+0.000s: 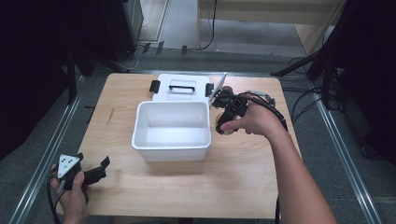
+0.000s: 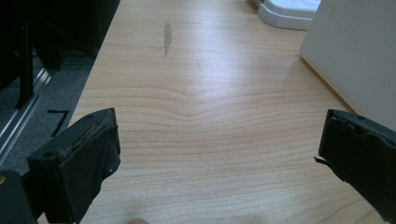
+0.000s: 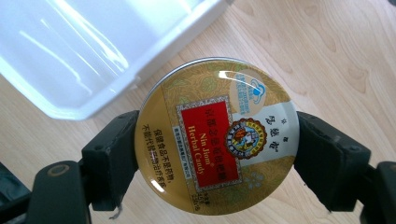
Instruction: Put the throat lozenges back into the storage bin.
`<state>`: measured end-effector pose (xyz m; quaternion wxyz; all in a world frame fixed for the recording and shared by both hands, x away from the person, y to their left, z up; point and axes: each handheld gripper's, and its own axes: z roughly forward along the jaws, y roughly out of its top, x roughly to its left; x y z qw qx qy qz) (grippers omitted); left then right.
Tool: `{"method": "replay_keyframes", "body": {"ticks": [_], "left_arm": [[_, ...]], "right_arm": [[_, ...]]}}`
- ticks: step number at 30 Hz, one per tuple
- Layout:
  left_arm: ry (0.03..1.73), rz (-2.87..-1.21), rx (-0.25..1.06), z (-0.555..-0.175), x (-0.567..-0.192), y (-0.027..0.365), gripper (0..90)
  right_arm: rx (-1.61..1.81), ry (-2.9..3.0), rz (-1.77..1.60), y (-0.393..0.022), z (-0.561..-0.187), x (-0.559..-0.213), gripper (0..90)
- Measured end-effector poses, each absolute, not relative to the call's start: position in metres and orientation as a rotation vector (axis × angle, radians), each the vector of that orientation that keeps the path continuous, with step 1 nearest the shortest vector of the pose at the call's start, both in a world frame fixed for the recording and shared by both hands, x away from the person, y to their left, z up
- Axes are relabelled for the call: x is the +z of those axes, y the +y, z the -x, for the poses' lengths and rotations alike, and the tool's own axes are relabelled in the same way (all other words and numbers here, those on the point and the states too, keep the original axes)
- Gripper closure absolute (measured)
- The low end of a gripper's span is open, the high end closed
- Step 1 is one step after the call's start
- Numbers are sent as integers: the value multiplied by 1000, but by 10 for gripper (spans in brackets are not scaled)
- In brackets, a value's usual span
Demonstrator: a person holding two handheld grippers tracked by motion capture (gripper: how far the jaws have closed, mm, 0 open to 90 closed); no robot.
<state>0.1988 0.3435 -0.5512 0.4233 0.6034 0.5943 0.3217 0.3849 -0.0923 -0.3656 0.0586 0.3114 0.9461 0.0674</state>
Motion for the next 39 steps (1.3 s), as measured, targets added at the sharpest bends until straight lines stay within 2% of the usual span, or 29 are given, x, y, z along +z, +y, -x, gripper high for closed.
{"method": "replay_keyframes", "body": {"ticks": [20, 39], "left_arm": [[1488, -1509, 794, -200, -551, 344, 0], [1490, -1507, 786, -200, -552, 345, 0]], "right_arm": [[214, 2906, -816, -40, -389, -359, 205], [220, 2963, -708, -9, -389, -384, 204]]}}
